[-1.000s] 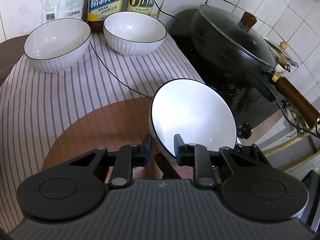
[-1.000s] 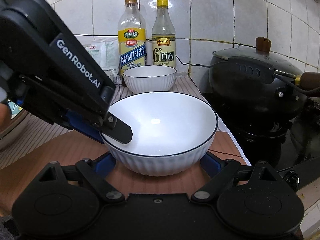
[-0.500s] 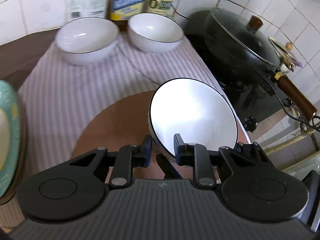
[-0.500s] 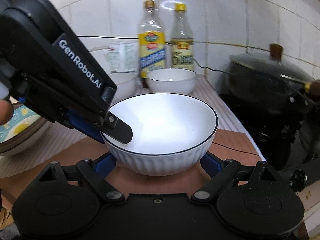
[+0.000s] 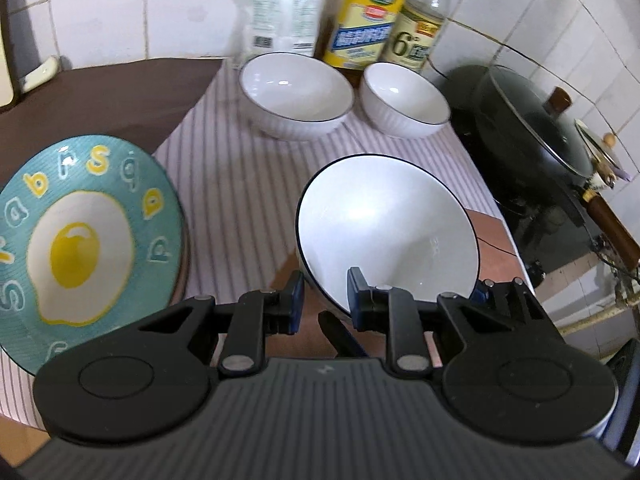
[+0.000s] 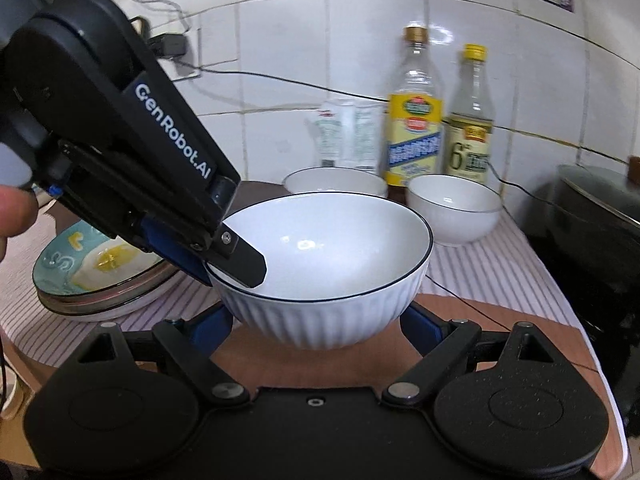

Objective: Organize plates and bowls
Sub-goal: 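Lift the white bowl with the left tool while the right tool approaches another bowl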

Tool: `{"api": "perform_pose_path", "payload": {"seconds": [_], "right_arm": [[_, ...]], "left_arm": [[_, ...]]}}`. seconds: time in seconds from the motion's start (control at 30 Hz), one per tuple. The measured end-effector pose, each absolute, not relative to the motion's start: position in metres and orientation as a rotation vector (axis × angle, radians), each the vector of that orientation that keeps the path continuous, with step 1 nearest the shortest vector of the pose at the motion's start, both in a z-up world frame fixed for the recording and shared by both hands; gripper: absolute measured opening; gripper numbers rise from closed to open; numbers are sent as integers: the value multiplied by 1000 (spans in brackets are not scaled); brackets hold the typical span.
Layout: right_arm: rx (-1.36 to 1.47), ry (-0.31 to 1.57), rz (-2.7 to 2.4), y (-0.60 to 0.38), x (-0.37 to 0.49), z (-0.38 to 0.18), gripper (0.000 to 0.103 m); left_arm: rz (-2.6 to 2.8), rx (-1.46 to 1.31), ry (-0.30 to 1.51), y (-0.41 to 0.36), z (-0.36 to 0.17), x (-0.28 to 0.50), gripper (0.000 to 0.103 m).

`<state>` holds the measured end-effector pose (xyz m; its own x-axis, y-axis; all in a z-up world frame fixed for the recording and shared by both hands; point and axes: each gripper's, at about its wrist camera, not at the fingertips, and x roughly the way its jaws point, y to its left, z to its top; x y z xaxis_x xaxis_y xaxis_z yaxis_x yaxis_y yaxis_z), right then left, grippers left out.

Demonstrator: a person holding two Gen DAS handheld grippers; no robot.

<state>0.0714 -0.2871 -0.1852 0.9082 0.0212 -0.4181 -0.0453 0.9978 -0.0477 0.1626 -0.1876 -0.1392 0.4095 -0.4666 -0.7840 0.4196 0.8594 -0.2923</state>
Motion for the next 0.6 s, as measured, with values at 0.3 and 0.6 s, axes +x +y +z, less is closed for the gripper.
{"api": "perform_pose_path", "payload": {"seconds": [0.3,0.6], "right_arm": [[-58,468,77,-287,94,-200,93],[-61,473,83,-282,102,-219,93]], "left_arm": [[-536,-33,1001,-185,-153,176,21],[-532,-5,1011,-184,-167,187,21]]}}
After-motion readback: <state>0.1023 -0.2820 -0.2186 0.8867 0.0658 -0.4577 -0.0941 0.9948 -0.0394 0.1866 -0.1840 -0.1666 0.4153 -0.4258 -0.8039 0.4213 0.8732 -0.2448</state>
